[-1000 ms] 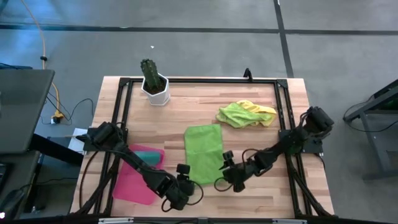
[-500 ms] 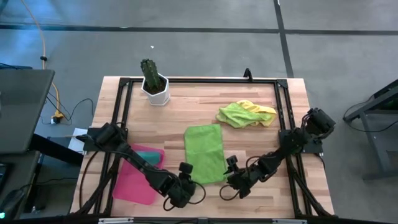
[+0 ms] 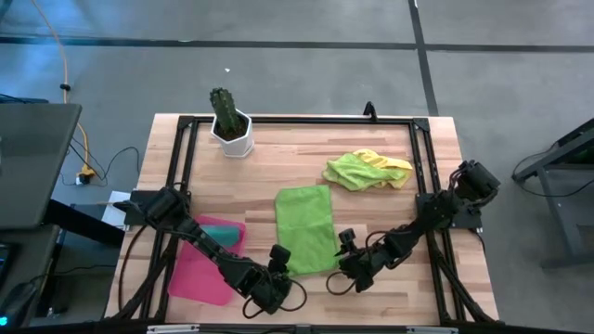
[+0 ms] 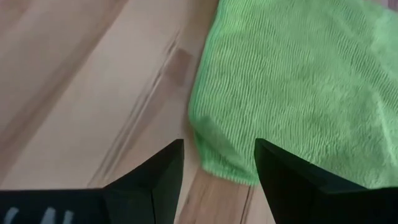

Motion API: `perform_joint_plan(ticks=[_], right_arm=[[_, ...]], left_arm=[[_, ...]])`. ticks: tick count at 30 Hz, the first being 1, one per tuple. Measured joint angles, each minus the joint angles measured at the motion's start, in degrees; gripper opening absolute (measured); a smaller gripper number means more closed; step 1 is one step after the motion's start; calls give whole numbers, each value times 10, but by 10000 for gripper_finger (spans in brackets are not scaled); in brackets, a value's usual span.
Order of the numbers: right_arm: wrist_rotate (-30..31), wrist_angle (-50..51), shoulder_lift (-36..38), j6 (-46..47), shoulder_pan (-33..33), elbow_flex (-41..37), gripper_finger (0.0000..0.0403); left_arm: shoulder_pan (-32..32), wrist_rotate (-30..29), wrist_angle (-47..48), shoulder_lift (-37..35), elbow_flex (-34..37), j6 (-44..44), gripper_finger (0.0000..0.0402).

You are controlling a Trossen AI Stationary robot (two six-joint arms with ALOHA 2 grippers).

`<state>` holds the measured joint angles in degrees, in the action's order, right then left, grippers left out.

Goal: Roll microfiber towels into tight, uniform cylinder then place into a basket
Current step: Roll the dark green towel

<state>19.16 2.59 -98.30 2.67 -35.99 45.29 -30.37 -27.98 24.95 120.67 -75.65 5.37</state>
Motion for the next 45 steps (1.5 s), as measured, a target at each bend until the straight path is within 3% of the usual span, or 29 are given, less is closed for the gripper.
perform_joint_plan(ticks=[15,25,31,39,45], right_arm=[[14,-54,-1,-15,1,-31,190],[23,-108,-53,1,2,-28,184],[8,-109,-50,14,3,-28,124],[-28,-106,-51,65,3,-29,12],[-35,-105,-51,117,3,-29,14]], left_arm=[[1,1,2,1,1,79,113],[0,5,-6,1,2,83,113],[0,17,-6,1,2,147,94],[-4,29,-9,1,1,248,32],[-3,58,-8,4,-22,303,5]])
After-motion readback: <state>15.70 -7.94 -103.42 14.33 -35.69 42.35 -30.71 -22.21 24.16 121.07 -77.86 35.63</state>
